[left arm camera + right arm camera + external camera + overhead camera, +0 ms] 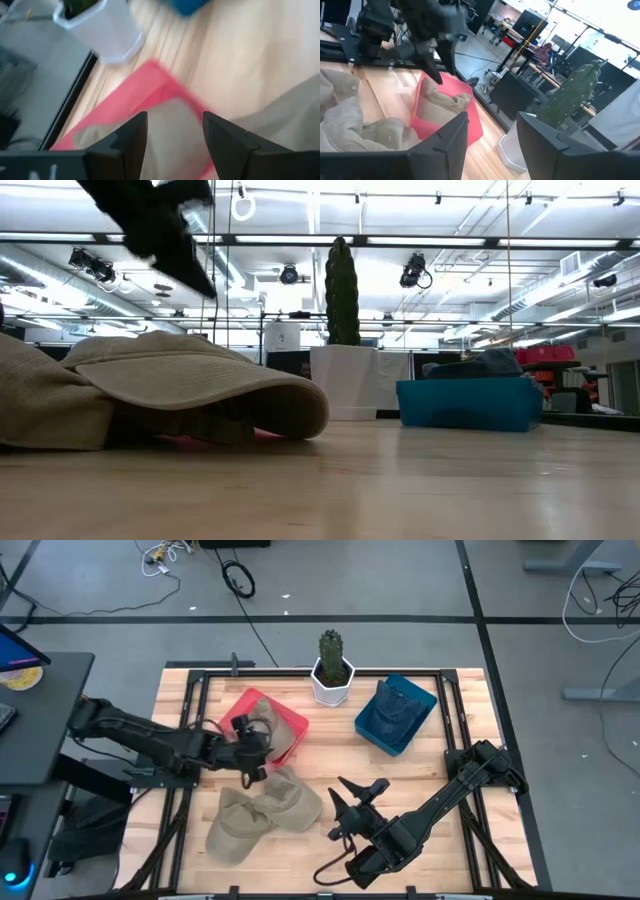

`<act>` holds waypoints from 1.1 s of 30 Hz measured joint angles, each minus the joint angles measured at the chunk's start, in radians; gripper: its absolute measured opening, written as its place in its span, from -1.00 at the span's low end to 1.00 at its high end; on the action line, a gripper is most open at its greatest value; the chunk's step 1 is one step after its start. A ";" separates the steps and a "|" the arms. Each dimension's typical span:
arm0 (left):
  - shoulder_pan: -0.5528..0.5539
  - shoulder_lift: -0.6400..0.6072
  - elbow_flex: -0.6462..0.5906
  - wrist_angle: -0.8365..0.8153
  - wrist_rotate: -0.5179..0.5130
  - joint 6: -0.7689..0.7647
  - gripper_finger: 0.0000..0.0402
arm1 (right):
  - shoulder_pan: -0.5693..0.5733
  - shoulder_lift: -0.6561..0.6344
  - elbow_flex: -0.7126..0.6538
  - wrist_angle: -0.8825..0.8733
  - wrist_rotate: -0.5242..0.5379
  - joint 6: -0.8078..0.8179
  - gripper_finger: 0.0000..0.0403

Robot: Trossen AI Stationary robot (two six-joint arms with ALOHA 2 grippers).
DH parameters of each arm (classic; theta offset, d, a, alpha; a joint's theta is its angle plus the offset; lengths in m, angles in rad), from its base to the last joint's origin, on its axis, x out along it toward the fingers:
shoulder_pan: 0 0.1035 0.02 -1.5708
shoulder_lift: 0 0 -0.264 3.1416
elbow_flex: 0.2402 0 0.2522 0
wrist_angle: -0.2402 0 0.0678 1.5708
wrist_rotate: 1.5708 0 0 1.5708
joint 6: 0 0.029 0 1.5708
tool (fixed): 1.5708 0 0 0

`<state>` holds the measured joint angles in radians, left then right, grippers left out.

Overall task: Pick & Place hat
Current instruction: Put the left brown cap into the red bin

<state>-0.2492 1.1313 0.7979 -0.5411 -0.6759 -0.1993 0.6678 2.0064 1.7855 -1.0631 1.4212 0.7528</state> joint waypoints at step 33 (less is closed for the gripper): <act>-0.509 -0.170 -0.006 0.177 -0.248 -0.057 -0.10 | -0.325 -0.488 0.000 -0.130 -0.277 -0.170 -0.99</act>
<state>-0.7586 0.9615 0.7914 -0.3642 -0.9239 -0.2559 0.3425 1.5183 1.7859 -1.1926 1.1443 0.5823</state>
